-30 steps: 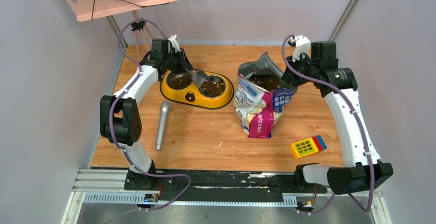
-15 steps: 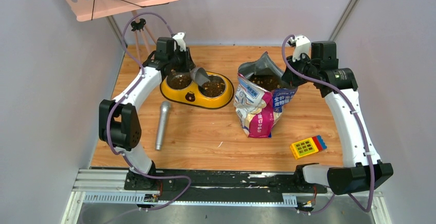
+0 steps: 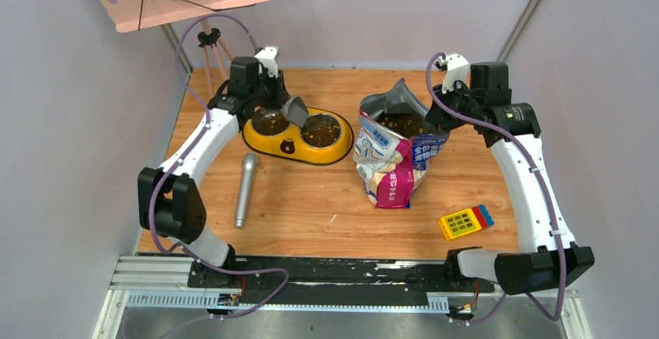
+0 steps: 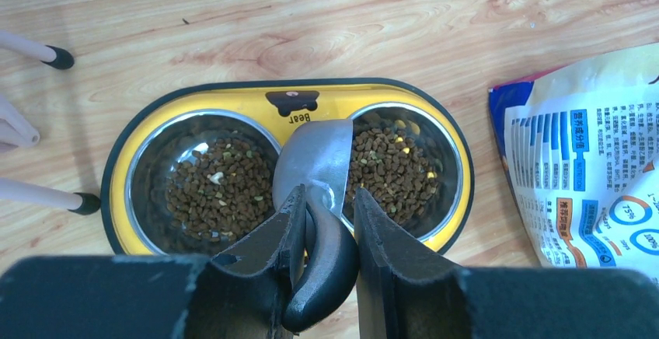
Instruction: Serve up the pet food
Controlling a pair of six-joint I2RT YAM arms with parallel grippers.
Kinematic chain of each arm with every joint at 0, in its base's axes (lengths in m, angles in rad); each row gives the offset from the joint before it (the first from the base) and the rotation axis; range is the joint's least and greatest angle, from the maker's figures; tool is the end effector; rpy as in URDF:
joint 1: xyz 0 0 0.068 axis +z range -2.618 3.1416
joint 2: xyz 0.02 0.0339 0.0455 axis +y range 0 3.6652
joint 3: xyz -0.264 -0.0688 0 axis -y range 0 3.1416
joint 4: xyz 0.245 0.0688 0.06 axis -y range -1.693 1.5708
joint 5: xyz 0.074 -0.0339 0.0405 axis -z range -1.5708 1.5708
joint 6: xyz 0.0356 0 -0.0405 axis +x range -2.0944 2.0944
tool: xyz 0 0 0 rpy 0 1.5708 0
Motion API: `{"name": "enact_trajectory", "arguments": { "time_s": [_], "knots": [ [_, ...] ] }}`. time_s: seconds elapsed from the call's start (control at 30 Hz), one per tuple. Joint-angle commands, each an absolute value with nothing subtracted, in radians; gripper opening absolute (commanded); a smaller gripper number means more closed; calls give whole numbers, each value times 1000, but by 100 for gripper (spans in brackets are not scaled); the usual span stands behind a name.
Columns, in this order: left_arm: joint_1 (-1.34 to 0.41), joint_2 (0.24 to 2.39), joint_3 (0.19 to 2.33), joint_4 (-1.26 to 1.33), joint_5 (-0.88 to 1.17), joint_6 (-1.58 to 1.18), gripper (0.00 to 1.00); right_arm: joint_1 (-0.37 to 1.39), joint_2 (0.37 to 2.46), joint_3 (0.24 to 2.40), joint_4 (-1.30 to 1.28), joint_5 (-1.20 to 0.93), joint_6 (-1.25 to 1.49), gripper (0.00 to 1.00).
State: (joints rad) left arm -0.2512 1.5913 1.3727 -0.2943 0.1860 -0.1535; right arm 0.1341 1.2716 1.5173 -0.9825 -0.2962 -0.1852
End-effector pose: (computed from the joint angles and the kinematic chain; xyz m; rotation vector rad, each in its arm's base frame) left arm 0.3592 -0.0990 0.3294 0.2170 2.0927 -0.4387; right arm 0.2417 0.0431 0.4110 -0.5120 2.2305 0.3147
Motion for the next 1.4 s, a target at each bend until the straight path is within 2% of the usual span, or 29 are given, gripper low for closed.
{"name": "enact_trajectory", "arguments": {
  "time_s": [0.0,0.17,0.33,0.53,0.73,0.97,1.13,1.2,1.3,1.37],
  "knots": [
    [-252,1509,1353,-246,168,-118,0,130,1255,1555,-1003,-312,-182,0],
    [-255,1431,1368,-327,232,-106,0,129,1278,1606,-999,-308,-176,0],
    [-255,1326,1398,-386,383,-93,0,129,1340,1684,-974,-267,-173,0],
    [-266,1268,1567,-399,453,-195,0,129,1461,1872,-956,-261,-137,0],
    [-281,1366,1834,-364,553,-374,0,129,1527,1985,-955,-312,-91,0],
    [-436,1583,2069,-445,762,-369,0,131,1522,1985,-951,-347,-46,0],
    [-555,1659,2096,-519,669,-283,0,135,1508,1986,-950,-363,-31,0],
    [-590,1684,2118,-567,588,-254,0,135,1497,1976,-950,-372,-15,0],
    [-648,1710,2140,-616,335,-235,0,142,1482,1953,-950,-383,-14,0],
    [-673,1741,2153,-630,276,-253,0,148,1478,1949,-947,-383,-16,0]
  ]
}}
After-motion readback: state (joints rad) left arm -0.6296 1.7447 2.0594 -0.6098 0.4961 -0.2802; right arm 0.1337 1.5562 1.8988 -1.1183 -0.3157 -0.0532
